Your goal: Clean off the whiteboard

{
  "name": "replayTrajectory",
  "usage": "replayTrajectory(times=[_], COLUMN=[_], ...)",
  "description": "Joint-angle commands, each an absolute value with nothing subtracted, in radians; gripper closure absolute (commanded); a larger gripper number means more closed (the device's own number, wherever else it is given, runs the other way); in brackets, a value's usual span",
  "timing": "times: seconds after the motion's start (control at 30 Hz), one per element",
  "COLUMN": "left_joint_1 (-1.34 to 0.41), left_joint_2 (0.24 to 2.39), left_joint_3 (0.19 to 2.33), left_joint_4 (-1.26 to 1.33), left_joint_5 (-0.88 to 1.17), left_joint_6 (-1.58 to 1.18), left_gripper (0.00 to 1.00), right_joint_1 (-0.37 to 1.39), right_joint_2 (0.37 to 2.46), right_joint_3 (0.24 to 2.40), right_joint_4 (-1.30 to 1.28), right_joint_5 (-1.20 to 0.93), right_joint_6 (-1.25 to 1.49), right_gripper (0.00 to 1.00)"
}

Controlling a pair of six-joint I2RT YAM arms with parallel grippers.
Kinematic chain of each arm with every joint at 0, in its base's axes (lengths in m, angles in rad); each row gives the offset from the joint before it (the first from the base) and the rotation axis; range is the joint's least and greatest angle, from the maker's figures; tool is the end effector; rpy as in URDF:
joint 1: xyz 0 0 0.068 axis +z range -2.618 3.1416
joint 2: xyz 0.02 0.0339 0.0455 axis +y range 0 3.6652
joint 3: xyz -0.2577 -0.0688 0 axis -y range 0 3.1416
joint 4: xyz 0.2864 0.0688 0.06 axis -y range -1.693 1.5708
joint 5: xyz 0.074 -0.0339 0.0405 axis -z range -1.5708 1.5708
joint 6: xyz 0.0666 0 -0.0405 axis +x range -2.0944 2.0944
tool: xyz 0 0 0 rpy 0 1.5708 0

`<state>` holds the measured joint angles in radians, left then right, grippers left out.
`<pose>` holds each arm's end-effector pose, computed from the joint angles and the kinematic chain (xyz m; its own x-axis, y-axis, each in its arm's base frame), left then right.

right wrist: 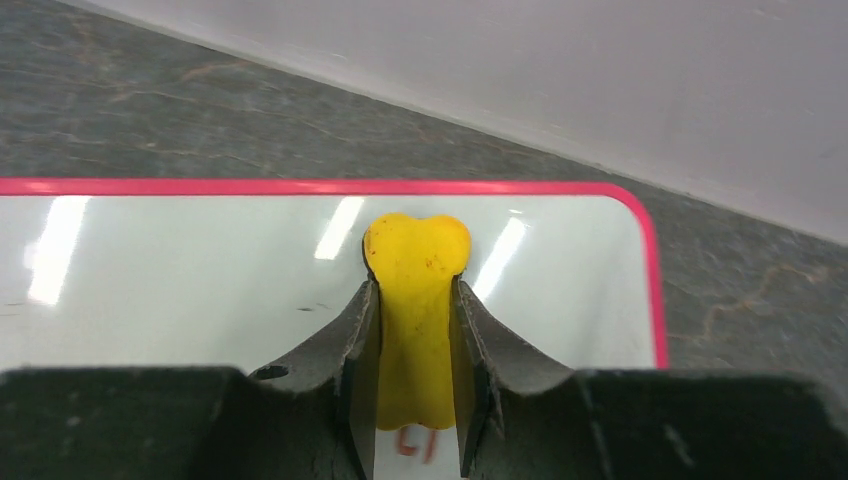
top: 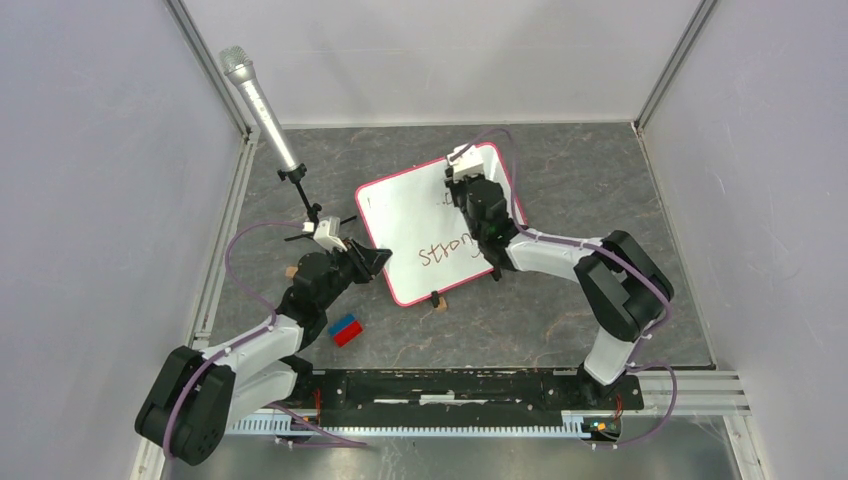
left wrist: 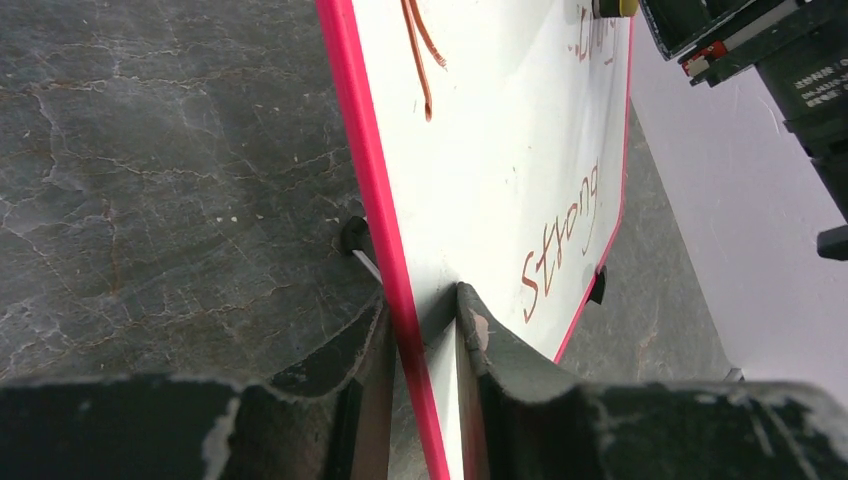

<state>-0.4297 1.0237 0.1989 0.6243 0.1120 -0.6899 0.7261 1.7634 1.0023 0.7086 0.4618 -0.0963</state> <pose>0.2349 -0.1158 0.1361 -0.4665 -0.4819 -0.7417 0.2809 0.7144 -0.6409 0.3573 0.2776 0.2053 -0.0139 -0.1275 -0.9917 -0.2643 0.9570 -0.1193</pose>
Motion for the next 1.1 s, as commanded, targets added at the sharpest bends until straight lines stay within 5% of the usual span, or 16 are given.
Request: replayTrajectory(times=[0.0,0.3,0.7,1.07], left_joint_1=[-0.436,-0.437,-0.437,-0.439], left_joint_2=[1.016,1.011,1.0,0.993], left_joint_3=[0.209,0.208,0.197,0.192], left_joint_4=[0.618,0.619,0.621,0.625], left_joint_5=[0.099,0.101,0.084,0.084], left_joint_6=[-0.595,-0.593,-0.598,-0.598], left_gripper=[0.98,0.98,0.98,0.98], right_joint_1=[0.642,0.593,0.889,0.706], right_joint_2=[1.725,1.661,1.745,1.662], right_joint_3=[0.929,0.838,0.873,0.756], right_joint_4=[0.648,0.679,0.739,0.782], right_joint_5=[0.494,0.366,0.305,0.404], right_joint_6=[-0.089,-0.036,-0.177,-0.115], right_gripper=[0.92,0.92,0.93,0.93])
